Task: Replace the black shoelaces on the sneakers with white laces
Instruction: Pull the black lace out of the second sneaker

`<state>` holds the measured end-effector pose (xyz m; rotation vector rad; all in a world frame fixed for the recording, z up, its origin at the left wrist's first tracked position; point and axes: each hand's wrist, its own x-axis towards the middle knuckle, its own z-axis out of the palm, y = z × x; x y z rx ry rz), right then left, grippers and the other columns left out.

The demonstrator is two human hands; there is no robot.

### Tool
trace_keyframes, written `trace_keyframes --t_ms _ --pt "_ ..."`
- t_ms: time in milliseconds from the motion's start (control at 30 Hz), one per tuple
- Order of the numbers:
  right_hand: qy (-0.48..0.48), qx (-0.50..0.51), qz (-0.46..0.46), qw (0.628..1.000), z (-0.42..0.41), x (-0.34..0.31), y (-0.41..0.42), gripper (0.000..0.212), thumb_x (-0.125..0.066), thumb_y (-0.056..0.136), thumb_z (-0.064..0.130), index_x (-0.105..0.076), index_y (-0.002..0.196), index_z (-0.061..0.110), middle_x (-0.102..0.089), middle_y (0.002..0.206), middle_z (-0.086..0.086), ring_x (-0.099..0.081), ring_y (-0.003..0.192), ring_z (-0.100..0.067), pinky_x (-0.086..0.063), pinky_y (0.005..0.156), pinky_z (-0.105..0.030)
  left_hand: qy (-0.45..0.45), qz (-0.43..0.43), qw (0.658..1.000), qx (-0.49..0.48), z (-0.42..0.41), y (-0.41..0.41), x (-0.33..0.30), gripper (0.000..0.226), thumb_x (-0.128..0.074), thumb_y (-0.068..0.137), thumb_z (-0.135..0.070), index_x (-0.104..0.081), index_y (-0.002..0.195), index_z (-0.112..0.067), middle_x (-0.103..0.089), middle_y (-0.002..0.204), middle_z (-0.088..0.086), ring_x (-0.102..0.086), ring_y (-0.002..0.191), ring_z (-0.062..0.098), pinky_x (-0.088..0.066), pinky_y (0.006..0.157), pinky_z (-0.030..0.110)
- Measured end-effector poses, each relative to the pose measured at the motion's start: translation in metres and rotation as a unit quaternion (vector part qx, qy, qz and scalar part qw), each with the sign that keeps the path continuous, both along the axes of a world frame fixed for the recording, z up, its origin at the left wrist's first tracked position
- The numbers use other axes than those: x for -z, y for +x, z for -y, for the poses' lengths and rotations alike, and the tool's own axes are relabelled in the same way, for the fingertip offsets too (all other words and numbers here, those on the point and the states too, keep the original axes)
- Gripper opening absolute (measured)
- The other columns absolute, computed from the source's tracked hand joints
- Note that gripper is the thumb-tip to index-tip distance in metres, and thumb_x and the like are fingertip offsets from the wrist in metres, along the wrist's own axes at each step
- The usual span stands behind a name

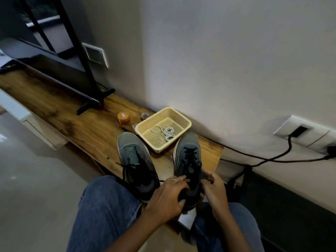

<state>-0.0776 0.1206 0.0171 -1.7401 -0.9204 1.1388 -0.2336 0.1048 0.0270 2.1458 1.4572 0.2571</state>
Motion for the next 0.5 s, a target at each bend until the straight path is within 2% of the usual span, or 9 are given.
trace_keyframes --t_ms 33,100,133,200,300,367,400,433,500 --pt "-0.004 0.007 0.015 1.0 -0.002 0.0 0.001 0.025 -0.05 0.091 0.0 -0.063 0.103 0.017 -0.065 0.096 0.0 -0.061 0.088 -0.012 -0.049 0.071 -0.026 -0.001 -0.005 1.0 0.012 -0.001 0.001 -0.003 0.049 -0.057 0.086 -0.032 -0.049 0.134 -0.026 -0.036 0.149 -0.01 -0.031 0.136 0.011 -0.038 0.107 0.03" --pt "-0.002 0.01 0.054 0.998 -0.007 0.002 0.004 0.016 -0.051 0.094 0.009 -0.064 0.1 0.016 -0.064 0.091 0.003 -0.06 0.086 -0.013 -0.048 0.072 -0.027 0.011 -0.002 1.0 0.004 -0.007 0.002 -0.011 0.044 -0.053 0.084 -0.044 -0.053 0.126 -0.03 -0.046 0.133 -0.011 -0.043 0.122 0.01 -0.044 0.092 0.028" --pt "0.008 0.009 0.086 0.996 -0.01 0.002 0.004 0.012 -0.052 0.095 0.014 -0.064 0.096 0.015 -0.063 0.087 0.003 -0.06 0.083 -0.015 -0.046 0.069 -0.026 0.025 0.015 0.999 -0.024 -0.013 0.003 -0.018 0.035 -0.053 0.084 -0.046 -0.056 0.116 -0.031 -0.051 0.121 -0.011 -0.048 0.111 0.009 -0.044 0.083 0.026" --pt "0.036 0.013 0.159 0.987 -0.019 0.0 0.005 0.019 -0.055 0.095 0.029 -0.062 0.085 0.013 -0.061 0.081 0.001 -0.057 0.077 -0.017 -0.042 0.063 -0.027 0.061 0.047 0.991 -0.107 -0.03 0.005 -0.029 0.022 -0.054 0.085 -0.048 -0.057 0.096 -0.03 -0.054 0.098 -0.012 -0.053 0.092 0.008 -0.043 0.07 0.026" --pt "0.03 -0.002 0.242 0.97 -0.037 -0.005 0.004 0.032 -0.063 0.086 0.048 -0.06 0.075 0.018 -0.06 0.076 0.003 -0.057 0.071 -0.015 -0.044 0.062 -0.032 0.081 -0.009 0.98 -0.179 -0.062 0.012 -0.034 0.041 -0.05 0.084 -0.066 -0.054 0.084 -0.026 -0.056 0.082 -0.01 -0.052 0.074 0.008 -0.04 0.057 0.026" --pt "0.013 -0.029 0.262 0.965 -0.045 -0.006 0.003 0.029 -0.069 0.082 0.045 -0.06 0.073 0.018 -0.06 0.072 0.003 -0.058 0.07 -0.016 -0.045 0.06 -0.031 0.022 -0.08 0.983 -0.162 -0.076 0.016 -0.032 0.052 -0.046 0.082 -0.073 -0.056 0.084 -0.023 -0.06 0.08 -0.007 -0.054 0.072 0.012 -0.039 0.056 0.026" --pt "0.016 -0.031 0.255 0.966 -0.046 -0.006 0.002 0.027 -0.072 0.081 0.04 -0.062 0.072 0.017 -0.061 0.07 0.002 -0.059 0.069 -0.016 -0.046 0.059 -0.031 -0.008 -0.098 0.984 -0.146 -0.08 0.018 -0.029 0.05 -0.047 0.083 -0.071 -0.057 0.086 -0.022 -0.062 0.083 -0.006 -0.055 0.074 0.014 -0.039 0.057 0.027" --pt "0.025 -0.025 0.238 0.971 -0.046 -0.008 0.003 0.024 -0.074 0.08 0.035 -0.064 0.071 0.015 -0.062 0.068 0.002 -0.06 0.067 -0.015 -0.046 0.058 -0.029 -0.032 -0.096 0.986 -0.135 -0.083 0.018 -0.025 0.044 -0.05 0.086 -0.066 -0.058 0.088 -0.022 -0.063 0.085 -0.005 -0.056 0.077 0.015 -0.039 0.059 0.027" --pt "0.032 -0.001 0.175 0.984 -0.044 -0.013 0.007 0.019 -0.075 0.081 0.025 -0.067 0.071 0.011 -0.063 0.064 0.002 -0.059 0.058 -0.005 -0.045 0.049 -0.02 -0.083 -0.031 0.988 -0.129 -0.088 0.014 -0.018 0.031 -0.057 0.088 -0.054 -0.06 0.086 -0.024 -0.063 0.081 -0.007 -0.058 0.076 0.013 -0.042 0.061 0.028"
